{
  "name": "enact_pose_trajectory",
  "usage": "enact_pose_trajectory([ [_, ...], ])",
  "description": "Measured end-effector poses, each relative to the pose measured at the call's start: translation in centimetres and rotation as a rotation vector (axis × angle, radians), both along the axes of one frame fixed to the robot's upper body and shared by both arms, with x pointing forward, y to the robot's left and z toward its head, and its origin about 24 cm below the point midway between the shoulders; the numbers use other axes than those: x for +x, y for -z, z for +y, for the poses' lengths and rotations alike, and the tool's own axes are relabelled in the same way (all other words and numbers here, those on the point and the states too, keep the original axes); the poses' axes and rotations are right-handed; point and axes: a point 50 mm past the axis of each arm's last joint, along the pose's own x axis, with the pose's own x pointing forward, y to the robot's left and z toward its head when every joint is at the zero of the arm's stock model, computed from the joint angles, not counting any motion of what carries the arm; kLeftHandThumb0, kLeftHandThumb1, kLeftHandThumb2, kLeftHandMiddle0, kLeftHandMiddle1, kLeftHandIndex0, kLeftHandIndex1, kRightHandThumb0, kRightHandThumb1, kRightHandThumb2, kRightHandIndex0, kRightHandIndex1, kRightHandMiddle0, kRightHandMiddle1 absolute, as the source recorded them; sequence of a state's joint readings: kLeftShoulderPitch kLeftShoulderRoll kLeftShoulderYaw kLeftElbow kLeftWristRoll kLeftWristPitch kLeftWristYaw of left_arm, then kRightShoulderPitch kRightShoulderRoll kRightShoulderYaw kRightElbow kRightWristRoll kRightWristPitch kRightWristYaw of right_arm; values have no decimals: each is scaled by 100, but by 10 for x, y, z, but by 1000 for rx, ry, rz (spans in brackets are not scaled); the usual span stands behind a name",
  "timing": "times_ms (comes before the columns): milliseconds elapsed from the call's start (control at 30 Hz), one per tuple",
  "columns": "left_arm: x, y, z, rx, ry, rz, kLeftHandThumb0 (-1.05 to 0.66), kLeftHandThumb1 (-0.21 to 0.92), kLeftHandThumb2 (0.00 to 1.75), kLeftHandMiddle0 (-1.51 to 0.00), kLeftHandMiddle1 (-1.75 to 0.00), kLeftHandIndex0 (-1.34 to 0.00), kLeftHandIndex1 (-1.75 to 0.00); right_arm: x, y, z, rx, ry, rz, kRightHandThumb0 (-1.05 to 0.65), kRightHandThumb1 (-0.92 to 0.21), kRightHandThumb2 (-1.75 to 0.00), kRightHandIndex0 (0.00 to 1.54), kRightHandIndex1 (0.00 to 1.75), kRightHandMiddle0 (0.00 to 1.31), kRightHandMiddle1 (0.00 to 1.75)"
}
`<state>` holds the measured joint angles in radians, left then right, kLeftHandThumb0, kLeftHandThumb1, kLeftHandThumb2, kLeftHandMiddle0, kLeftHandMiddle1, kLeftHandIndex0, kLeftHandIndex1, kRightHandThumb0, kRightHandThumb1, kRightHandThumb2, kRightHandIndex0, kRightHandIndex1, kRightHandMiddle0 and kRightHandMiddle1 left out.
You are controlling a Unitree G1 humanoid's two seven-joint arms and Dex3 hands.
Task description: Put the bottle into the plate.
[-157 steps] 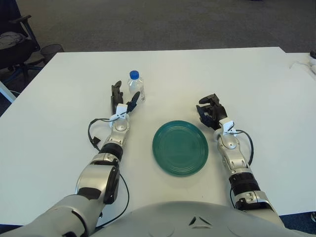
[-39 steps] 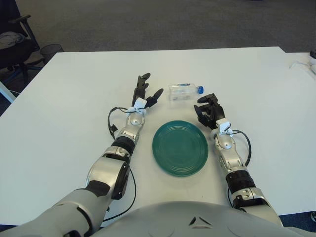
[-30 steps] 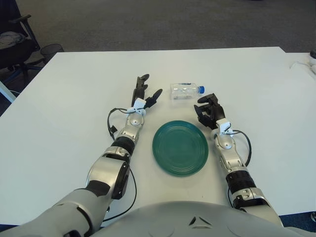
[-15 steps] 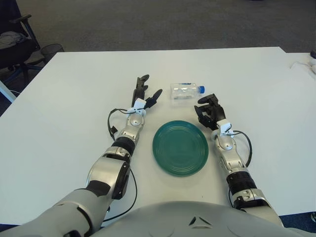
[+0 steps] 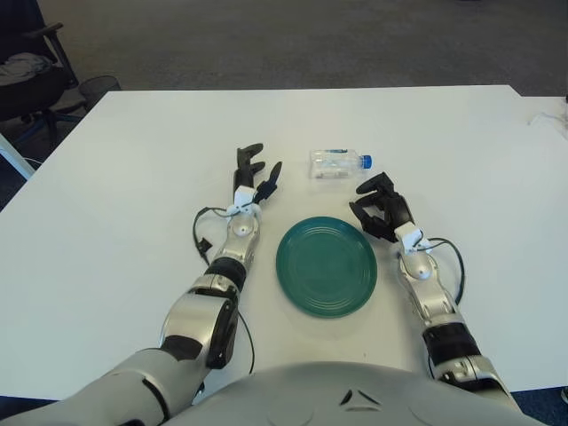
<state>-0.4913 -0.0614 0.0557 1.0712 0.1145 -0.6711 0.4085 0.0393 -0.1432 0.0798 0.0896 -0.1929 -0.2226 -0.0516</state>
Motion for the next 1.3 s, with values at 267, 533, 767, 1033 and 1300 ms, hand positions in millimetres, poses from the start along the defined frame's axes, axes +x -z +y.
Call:
enact_pose_trajectory([
  [267, -3, 5, 3, 39, -153, 31, -47, 34, 128, -98, -175, -59, -175, -9, -43, -5, -73, 39, -168, -33, -92, -47, 34, 119, 22, 171],
  [533, -11, 4, -1, -23, -169, -13, -51, 20, 145, -124, -175, -70, -175, -2, -66, -5, -137, 73, -239, -35, -92, -46, 32, 123, 24, 169],
  [767, -18, 1, -2, -54, -160, -44, -53, 16, 151, -130, -175, -74, -175, 6, -79, -4, -158, 76, -283, -36, -92, -45, 32, 126, 26, 167],
  [1033, -21, 1, -4, -52, -134, -32, -55, 13, 154, -132, -175, -76, -175, 7, -81, -7, -175, 73, -287, -35, -92, -44, 33, 125, 27, 167],
  [1300, -21, 1, -4, -25, -82, -22, -56, 10, 158, -133, -175, -79, -175, 15, -82, -7, -179, 68, -274, -49, -86, -51, 33, 120, 17, 149],
])
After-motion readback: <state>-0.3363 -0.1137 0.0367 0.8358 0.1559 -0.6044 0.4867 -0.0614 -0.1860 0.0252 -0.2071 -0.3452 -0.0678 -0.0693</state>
